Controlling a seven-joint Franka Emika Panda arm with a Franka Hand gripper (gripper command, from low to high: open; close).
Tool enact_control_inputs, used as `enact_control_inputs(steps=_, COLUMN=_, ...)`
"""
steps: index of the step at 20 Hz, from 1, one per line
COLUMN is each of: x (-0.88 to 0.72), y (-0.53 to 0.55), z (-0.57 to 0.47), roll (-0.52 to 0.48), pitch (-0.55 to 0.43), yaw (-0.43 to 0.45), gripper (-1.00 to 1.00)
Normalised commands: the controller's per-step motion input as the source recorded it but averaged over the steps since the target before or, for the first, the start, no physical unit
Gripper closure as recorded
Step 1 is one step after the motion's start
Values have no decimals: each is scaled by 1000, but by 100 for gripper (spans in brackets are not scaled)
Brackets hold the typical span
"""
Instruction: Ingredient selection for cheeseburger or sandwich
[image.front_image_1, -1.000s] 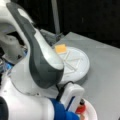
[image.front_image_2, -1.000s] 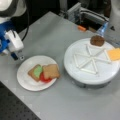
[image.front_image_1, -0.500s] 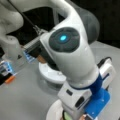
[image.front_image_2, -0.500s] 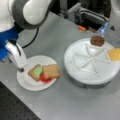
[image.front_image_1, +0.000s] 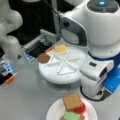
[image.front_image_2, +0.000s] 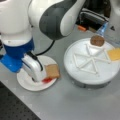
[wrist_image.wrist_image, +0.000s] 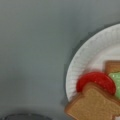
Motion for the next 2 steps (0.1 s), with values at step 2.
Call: enact_control_inputs(steps=2, x=-153, y=245, z=-18, roll=-247, pitch=16, yaw=30, gripper=-100)
